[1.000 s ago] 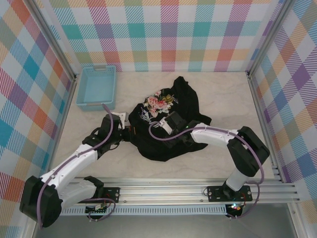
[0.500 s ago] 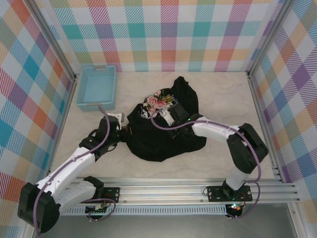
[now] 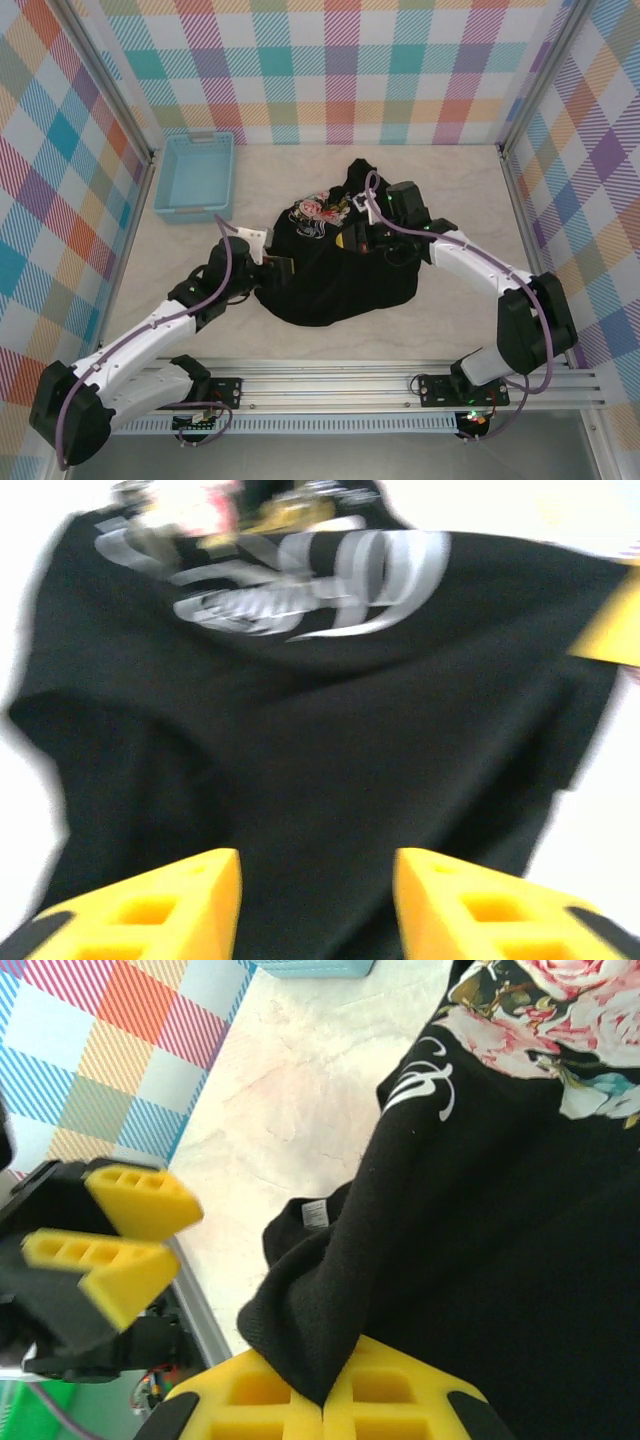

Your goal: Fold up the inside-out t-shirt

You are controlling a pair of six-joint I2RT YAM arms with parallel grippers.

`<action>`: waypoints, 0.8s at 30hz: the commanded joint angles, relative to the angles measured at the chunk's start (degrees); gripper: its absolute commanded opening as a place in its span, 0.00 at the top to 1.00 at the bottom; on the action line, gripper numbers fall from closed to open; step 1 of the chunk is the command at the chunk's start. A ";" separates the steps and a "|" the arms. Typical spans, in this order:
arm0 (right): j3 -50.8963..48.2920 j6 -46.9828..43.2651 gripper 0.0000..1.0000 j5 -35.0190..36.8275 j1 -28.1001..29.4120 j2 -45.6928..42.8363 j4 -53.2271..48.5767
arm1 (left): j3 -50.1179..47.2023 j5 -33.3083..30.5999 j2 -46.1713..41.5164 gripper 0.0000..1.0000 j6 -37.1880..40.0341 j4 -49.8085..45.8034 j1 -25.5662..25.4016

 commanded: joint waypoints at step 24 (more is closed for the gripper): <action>-2.43 0.89 1.00 -5.58 -3.07 -1.63 -0.24 | 16.06 -14.32 36.24 0.33 15.83 10.41 -8.93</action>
